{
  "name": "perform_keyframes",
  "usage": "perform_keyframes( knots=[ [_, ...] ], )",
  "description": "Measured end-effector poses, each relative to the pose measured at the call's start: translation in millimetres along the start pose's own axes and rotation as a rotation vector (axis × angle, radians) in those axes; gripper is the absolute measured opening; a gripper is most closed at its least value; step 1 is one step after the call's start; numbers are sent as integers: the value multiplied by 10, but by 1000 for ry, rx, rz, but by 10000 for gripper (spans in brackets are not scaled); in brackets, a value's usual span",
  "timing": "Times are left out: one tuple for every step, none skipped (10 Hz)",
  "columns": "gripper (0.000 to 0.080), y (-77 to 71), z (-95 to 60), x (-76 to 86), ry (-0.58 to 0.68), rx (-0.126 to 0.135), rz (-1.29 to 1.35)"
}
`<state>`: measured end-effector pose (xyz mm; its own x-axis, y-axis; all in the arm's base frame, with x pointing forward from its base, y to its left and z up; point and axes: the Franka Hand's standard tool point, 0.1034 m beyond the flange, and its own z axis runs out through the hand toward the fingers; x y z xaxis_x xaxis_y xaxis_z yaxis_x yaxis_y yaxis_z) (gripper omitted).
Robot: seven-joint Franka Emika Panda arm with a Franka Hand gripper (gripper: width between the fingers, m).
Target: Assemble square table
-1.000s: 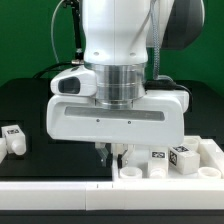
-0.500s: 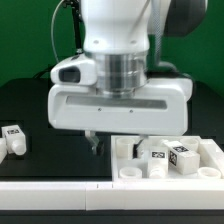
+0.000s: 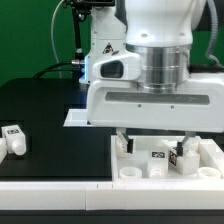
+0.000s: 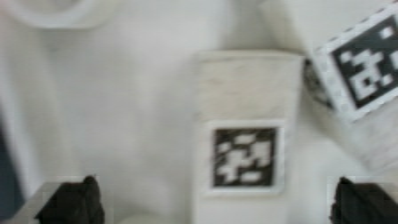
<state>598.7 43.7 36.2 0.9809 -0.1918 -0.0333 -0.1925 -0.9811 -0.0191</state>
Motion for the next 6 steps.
perform_keyframes(
  knots=[
    [649, -25, 20, 20, 11, 1, -3],
    [649, -53, 22, 62, 34, 5, -5],
    [649, -81, 36, 80, 47, 7, -8],
    [649, -54, 67, 69, 41, 6, -10],
    [649, 22, 54, 95, 42, 14, -2],
    [649, 90, 52, 113, 42, 16, 7]
  ],
)
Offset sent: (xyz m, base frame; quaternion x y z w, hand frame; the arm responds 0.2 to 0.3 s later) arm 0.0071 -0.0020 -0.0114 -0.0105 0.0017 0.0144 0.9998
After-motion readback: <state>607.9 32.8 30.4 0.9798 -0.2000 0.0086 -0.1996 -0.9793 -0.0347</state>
